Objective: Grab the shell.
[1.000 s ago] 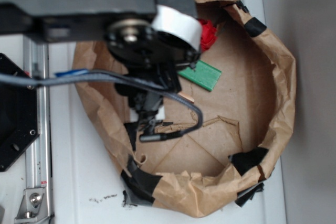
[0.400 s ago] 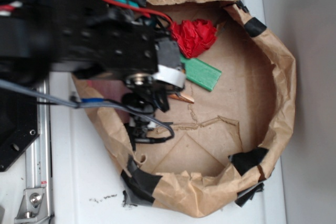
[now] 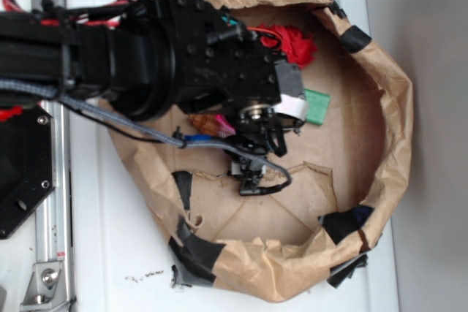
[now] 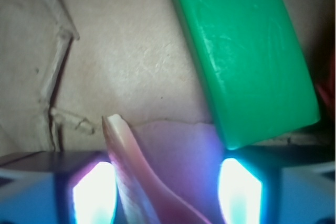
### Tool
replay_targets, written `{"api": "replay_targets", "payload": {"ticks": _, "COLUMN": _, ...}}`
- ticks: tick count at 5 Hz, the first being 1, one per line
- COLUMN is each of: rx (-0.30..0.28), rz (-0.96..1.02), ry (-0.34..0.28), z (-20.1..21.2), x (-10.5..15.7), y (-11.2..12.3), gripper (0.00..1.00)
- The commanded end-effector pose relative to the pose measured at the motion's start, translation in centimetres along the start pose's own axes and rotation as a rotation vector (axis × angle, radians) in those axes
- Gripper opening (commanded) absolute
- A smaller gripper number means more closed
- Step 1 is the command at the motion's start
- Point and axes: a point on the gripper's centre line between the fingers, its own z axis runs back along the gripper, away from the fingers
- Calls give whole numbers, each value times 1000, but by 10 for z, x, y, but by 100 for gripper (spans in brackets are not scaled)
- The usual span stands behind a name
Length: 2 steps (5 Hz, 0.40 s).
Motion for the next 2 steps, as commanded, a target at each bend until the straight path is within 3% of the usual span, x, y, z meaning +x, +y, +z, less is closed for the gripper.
{"api": "replay_targets", "payload": {"ticks": 1, "rx": 8, "rz": -34, "ry": -57, "z": 34, "x": 3, "y": -10, "gripper": 0}}
{"api": "replay_targets", "payload": {"ticks": 2, "rx": 27, "rz": -30, "ry": -86, "z": 60, "x": 2, "y": -8, "gripper": 0}}
